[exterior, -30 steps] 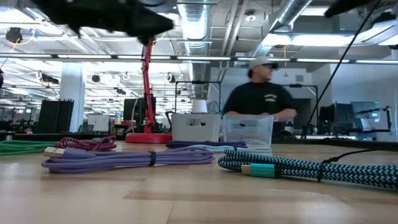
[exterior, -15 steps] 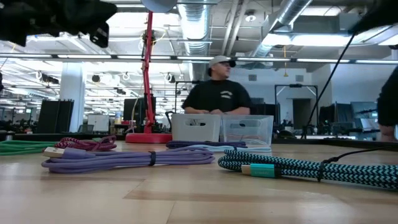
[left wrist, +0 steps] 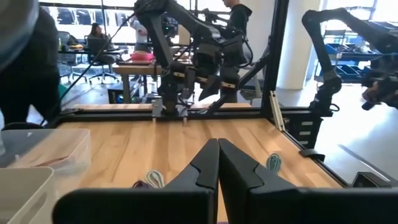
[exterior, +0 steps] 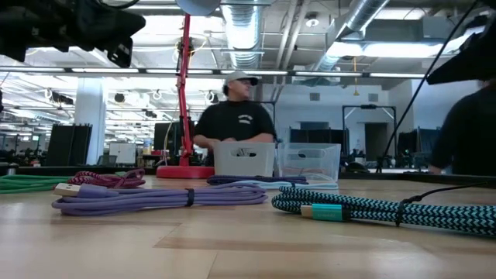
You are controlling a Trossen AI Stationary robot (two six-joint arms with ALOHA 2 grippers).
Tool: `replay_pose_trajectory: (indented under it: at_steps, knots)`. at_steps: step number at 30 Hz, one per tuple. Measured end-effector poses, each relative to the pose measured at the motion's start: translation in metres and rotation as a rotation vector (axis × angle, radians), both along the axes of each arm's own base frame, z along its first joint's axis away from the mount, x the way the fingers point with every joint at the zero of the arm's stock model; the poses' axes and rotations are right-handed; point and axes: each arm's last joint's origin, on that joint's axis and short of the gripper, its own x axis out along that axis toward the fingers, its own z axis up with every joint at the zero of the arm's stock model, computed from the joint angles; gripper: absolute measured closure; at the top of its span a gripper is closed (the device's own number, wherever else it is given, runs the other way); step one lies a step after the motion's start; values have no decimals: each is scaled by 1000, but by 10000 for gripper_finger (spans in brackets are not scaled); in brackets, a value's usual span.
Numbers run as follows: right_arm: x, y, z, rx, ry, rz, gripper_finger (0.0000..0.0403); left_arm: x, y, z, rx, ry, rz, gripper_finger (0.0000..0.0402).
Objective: Pick & Place USB Port
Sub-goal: Put the black and violet charger cable into the gray bin
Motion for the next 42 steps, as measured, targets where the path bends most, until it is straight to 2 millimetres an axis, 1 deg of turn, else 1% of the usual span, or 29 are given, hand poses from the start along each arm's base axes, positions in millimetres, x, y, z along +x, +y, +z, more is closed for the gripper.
replay_pose_trajectory:
  at_steps: [4,7,11,14,16,20,26,29,33,38,42]
  knots:
    - [14,0,2,61,52,46,287,0,0,0,0,0,10,391]
    - [29,0,5,84,65,98,287,0,1,0,0,0,27,390]
    - [53,-2,6,32,88,217,287,0,1,0,1,0,31,390]
    - [72,-5,1,-15,101,287,287,0,1,0,1,1,31,390]
    - [84,-5,-3,-12,96,353,287,0,1,0,0,1,31,390]
    - [102,0,-10,67,62,503,287,0,1,0,-1,1,31,389]
    - [122,14,-13,135,103,624,287,0,1,0,-2,1,31,389]
    - [130,18,-12,111,156,601,293,0,1,0,-2,1,31,389]
    - [135,14,-11,10,240,495,307,0,1,0,-2,1,30,389]
    - [129,-2,-6,-80,310,375,322,0,1,0,-2,1,30,389]
    - [123,-18,2,-100,326,251,329,0,1,0,-2,2,30,389]
